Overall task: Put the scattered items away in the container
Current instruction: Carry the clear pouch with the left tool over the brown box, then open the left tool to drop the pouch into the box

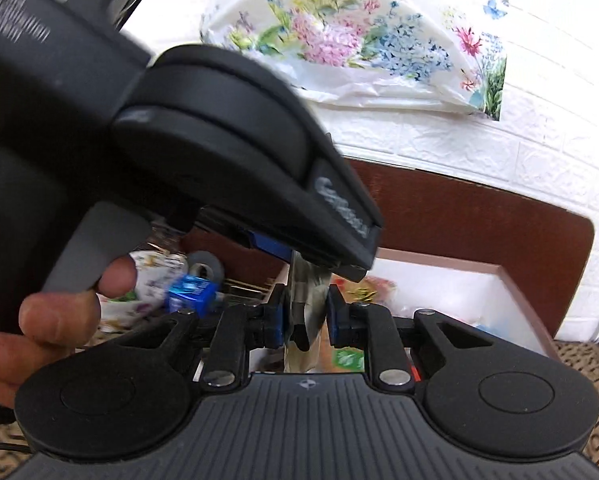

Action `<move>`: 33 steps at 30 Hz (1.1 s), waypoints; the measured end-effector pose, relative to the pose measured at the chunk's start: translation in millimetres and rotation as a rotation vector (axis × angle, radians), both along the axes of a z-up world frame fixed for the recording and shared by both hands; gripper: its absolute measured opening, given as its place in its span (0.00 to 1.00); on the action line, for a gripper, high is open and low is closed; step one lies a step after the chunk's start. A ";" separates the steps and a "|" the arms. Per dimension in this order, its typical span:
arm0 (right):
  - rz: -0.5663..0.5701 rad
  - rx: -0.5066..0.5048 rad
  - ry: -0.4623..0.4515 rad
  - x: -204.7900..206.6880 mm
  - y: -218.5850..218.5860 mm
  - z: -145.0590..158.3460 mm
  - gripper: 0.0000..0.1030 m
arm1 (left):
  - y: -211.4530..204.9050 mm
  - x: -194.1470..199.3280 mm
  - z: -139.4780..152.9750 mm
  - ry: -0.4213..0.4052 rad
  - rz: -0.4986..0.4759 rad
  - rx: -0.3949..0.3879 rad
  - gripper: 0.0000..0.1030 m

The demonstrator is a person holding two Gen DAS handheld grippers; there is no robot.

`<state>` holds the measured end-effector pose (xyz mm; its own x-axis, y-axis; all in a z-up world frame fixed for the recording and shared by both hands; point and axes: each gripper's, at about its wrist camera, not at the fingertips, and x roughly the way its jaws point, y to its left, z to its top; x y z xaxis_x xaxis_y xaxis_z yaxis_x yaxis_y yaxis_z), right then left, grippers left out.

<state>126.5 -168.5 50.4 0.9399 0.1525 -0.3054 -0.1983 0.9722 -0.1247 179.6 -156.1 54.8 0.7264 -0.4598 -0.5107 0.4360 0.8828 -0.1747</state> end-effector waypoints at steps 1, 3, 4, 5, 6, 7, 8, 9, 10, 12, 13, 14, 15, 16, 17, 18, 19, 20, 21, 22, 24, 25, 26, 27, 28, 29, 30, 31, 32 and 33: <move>-0.007 -0.001 0.012 6.9 -0.7 -2.3 0.22 | -1.0 8.6 -3.4 0.015 -0.001 0.003 0.27; -0.007 0.016 0.034 20.2 -4.1 -7.4 0.22 | -1.4 23.3 -9.3 0.046 0.004 -0.004 0.27; -0.010 0.015 0.039 25.8 -4.8 -10.1 0.22 | -1.8 29.6 -11.7 0.055 0.003 -0.005 0.27; -0.013 0.009 0.041 30.3 -4.9 -12.2 0.22 | -2.5 34.5 -13.1 0.058 0.000 -0.003 0.27; -0.019 0.002 0.041 34.6 -4.7 -13.9 0.22 | -4.0 39.3 -14.0 0.058 -0.003 0.002 0.27; -0.023 -0.003 0.038 38.6 -5.1 -15.0 0.22 | -6.0 44.4 -13.8 0.056 -0.007 0.007 0.27; -0.029 -0.007 0.034 42.6 -6.1 -15.5 0.22 | -8.4 49.2 -13.1 0.052 -0.015 0.012 0.27; -0.039 -0.012 0.029 46.5 -7.4 -15.3 0.22 | -10.8 53.9 -11.8 0.049 -0.026 0.014 0.27; -0.049 -0.020 0.024 50.1 -8.8 -14.8 0.22 | -13.7 59.1 -10.0 0.049 -0.035 0.011 0.27; -0.068 -0.041 0.016 57.5 -12.5 -14.2 0.22 | -20.2 69.7 -8.1 0.055 -0.054 0.002 0.27; -0.077 -0.053 0.014 61.2 -14.7 -14.2 0.22 | -24.5 76.0 -8.0 0.061 -0.062 -0.003 0.27; -0.085 -0.068 0.016 65.1 -17.0 -14.6 0.22 | -28.6 81.5 -8.7 0.065 -0.071 -0.006 0.27; -0.092 -0.084 0.019 69.1 -19.8 -15.1 0.22 | -32.5 85.7 -9.2 0.068 -0.078 -0.007 0.27; -0.098 -0.101 0.023 73.2 -22.8 -15.7 0.22 | -37.5 90.5 -10.5 0.069 -0.085 -0.004 0.27; -0.102 -0.117 0.028 77.1 -25.8 -16.3 0.22 | -42.5 94.4 -11.7 0.069 -0.090 0.000 0.27; -0.106 -0.133 0.033 81.1 -29.2 -17.2 0.22 | -47.4 98.5 -12.9 0.067 -0.096 0.004 0.28; -0.111 -0.147 0.037 84.8 -32.5 -18.3 0.22 | -52.3 101.8 -14.0 0.065 -0.100 0.007 0.29; -0.119 -0.163 0.040 88.6 -35.5 -19.7 0.22 | -56.8 105.7 -15.3 0.062 -0.103 0.012 0.30; -0.126 -0.179 0.043 92.1 -37.7 -21.6 0.22 | -62.0 109.7 -17.2 0.057 -0.106 0.023 0.35; -0.136 -0.198 0.047 95.8 -39.6 -24.0 0.22 | -65.9 113.9 -19.1 0.056 -0.107 0.033 0.49; -0.156 -0.232 0.059 103.0 -42.9 -30.2 0.23 | -72.1 121.3 -25.8 0.065 -0.103 0.054 0.77; -0.172 -0.247 0.073 106.5 -44.8 -33.7 0.25 | -72.5 123.3 -29.1 0.070 -0.097 0.063 0.90; -0.181 -0.259 0.082 108.3 -46.8 -37.5 0.31 | -72.1 124.2 -32.9 0.072 -0.090 0.068 0.94; -0.188 -0.266 0.089 108.2 -48.6 -40.7 0.37 | -69.7 123.6 -36.0 0.067 -0.085 0.069 0.95; -0.196 -0.272 0.084 106.1 -49.9 -43.3 0.53 | -67.3 122.6 -39.0 0.063 -0.088 0.074 0.95; -0.203 -0.277 0.072 103.2 -50.7 -45.5 0.66 | -65.9 122.0 -42.0 0.064 -0.092 0.083 0.95; -0.210 -0.284 0.062 100.4 -50.8 -47.2 0.70 | -65.0 121.6 -45.2 0.070 -0.092 0.096 0.95; -0.212 -0.290 0.053 97.5 -50.3 -48.4 0.77 | -64.0 120.9 -48.6 0.077 -0.088 0.110 0.95; -0.213 -0.295 0.043 94.3 -49.5 -49.3 0.84 | -62.9 119.9 -51.5 0.083 -0.086 0.120 0.95; -0.211 -0.300 0.037 91.3 -48.5 -50.0 0.87 | -61.5 118.5 -54.0 0.086 -0.086 0.125 0.95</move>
